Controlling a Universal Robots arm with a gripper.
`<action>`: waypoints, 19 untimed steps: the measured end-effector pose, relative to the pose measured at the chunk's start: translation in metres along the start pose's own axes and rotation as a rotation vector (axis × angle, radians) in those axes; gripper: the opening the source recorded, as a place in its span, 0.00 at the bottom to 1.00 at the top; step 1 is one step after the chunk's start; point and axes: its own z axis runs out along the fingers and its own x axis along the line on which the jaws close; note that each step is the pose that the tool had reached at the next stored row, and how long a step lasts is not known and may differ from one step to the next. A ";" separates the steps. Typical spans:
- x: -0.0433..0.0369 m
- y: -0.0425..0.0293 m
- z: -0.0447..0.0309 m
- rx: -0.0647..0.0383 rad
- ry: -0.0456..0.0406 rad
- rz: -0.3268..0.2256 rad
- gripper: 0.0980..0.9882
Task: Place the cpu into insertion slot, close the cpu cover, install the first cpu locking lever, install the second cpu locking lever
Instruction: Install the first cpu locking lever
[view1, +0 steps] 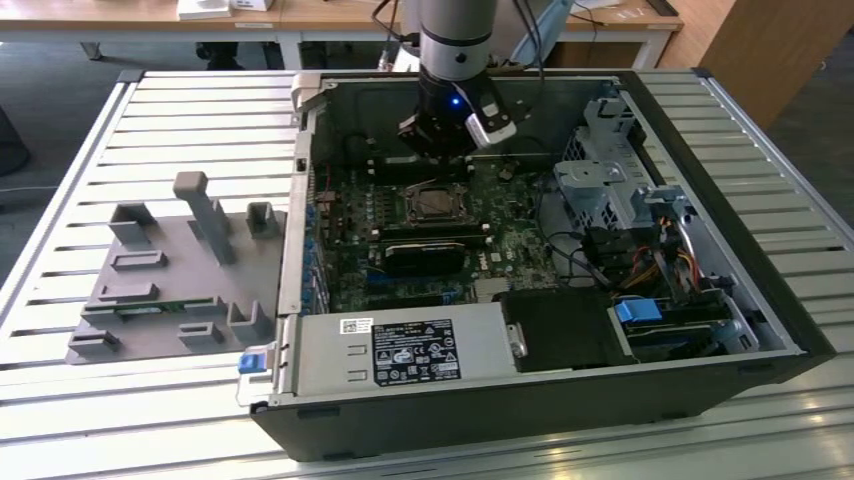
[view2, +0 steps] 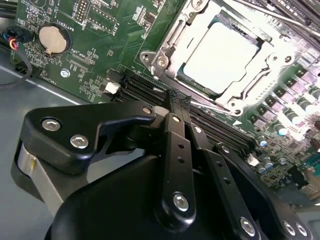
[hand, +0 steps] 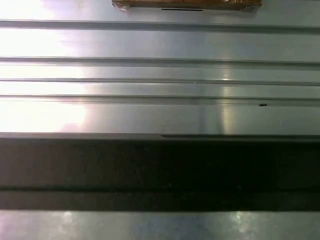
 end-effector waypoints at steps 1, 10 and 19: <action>-0.0003 0.0001 0.0010 0.000 0.0001 0.000 0.01; -0.0032 0.0010 0.0083 0.002 0.0009 0.000 0.01; -0.0039 0.0017 0.0116 0.015 0.0012 0.000 0.01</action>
